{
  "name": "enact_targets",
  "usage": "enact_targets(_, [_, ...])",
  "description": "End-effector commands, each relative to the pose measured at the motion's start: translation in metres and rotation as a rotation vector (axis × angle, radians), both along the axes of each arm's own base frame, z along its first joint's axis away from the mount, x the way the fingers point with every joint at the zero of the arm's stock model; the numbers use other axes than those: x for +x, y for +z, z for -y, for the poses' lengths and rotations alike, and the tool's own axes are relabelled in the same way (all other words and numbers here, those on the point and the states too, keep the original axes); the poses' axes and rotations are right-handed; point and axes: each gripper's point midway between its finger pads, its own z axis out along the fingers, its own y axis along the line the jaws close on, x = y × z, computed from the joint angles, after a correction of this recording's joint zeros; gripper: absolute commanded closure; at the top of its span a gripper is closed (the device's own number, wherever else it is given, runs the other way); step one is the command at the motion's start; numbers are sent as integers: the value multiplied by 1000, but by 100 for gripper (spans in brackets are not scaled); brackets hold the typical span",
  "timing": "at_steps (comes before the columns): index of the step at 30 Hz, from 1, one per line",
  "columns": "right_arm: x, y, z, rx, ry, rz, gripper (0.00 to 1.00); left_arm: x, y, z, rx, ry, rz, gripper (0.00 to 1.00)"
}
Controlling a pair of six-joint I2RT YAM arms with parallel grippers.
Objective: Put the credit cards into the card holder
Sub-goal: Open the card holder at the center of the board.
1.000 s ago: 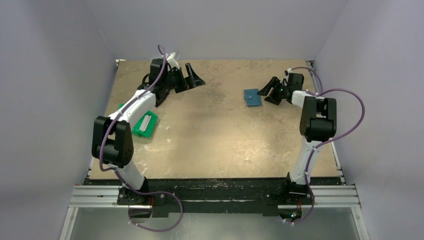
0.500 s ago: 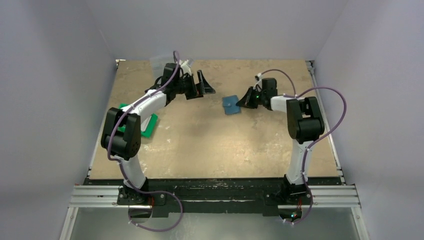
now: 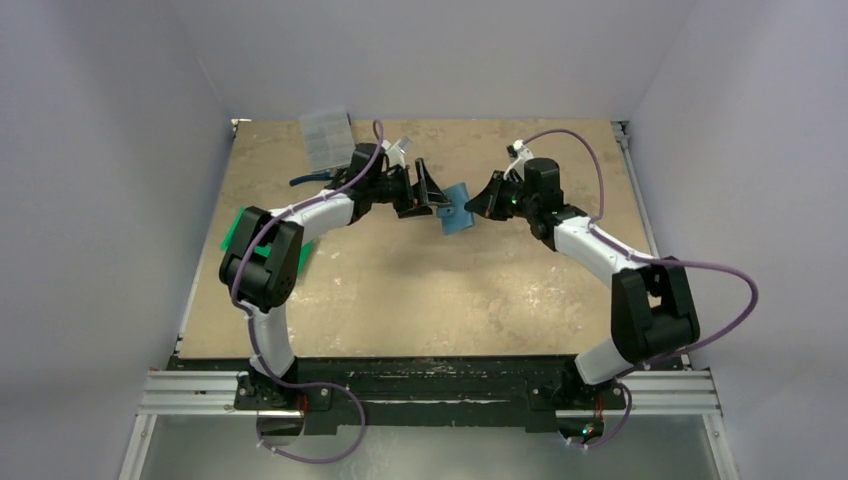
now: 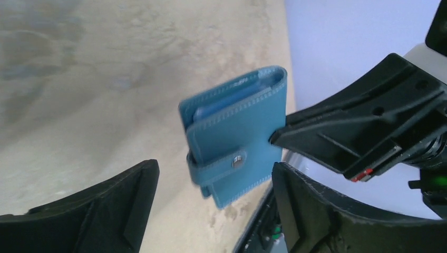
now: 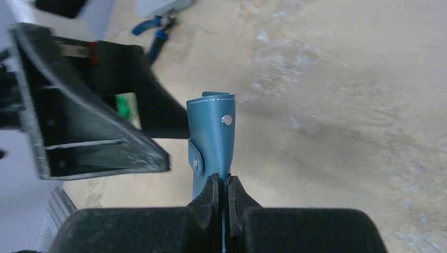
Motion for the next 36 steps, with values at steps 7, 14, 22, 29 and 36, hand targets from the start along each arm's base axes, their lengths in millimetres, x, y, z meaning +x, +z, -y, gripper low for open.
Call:
enact_targets(7, [-45, 77, -11, 89, 145, 158, 100, -23, 87, 23, -242, -183, 188, 19])
enact_targets(14, [-69, 123, -14, 181, 206, 226, 100, -46, 147, 26, -420, -279, 328, 74])
enact_targets(22, [-91, 142, -31, 240, 403, 247, 47, -79, 197, 20, -539, -377, 489, 100])
enact_targets(29, [-95, 162, -31, 303, 395, 317, 61, -88, 201, 25, -543, -425, 518, 100])
enact_targets(36, [-86, 172, -16, 266, 297, 356, 45, -86, 198, 26, -505, -423, 519, 100])
